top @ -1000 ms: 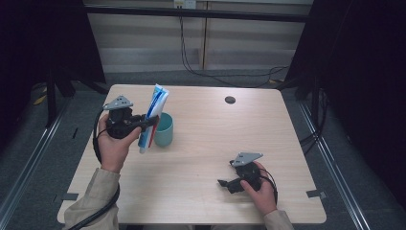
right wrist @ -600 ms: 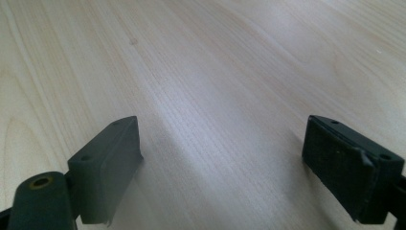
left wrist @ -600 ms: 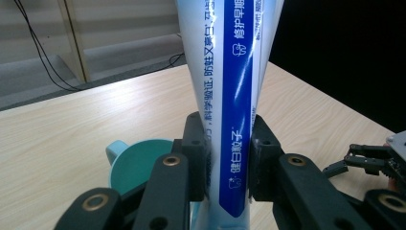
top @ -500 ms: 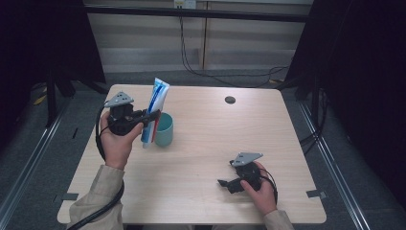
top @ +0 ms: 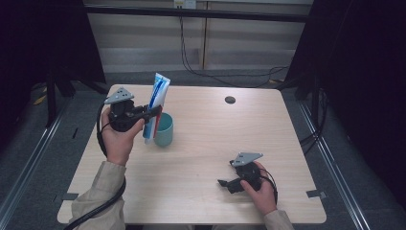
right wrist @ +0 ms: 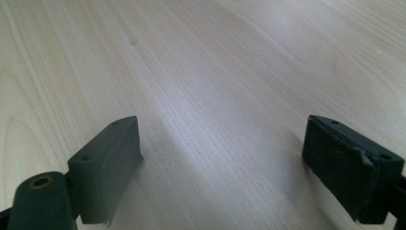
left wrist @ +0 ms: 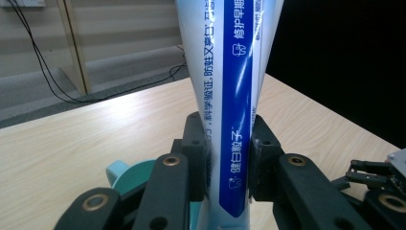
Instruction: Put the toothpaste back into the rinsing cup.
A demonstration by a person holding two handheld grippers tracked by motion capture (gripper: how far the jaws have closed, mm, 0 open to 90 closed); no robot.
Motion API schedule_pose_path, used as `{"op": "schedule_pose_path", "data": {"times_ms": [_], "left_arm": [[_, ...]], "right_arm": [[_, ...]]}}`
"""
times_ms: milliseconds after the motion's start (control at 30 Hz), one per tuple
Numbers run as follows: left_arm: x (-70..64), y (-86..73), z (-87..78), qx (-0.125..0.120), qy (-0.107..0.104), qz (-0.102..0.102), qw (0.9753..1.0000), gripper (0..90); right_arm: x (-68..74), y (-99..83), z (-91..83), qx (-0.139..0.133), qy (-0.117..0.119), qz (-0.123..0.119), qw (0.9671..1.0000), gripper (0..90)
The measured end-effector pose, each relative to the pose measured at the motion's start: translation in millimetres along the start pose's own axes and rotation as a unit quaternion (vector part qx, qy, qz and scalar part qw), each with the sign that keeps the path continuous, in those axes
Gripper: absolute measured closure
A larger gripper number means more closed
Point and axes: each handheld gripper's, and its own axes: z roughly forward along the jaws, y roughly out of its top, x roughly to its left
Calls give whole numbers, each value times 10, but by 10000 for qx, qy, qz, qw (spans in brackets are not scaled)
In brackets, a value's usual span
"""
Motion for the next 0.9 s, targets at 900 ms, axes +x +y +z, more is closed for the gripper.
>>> {"op": "schedule_pose_path", "data": {"times_ms": [900], "left_arm": [[-38, 174, 131, -339, 296, 9, 9990, 738]], "right_arm": [[-2, 0, 1, -8, 3, -17, 10000, 126]]}}
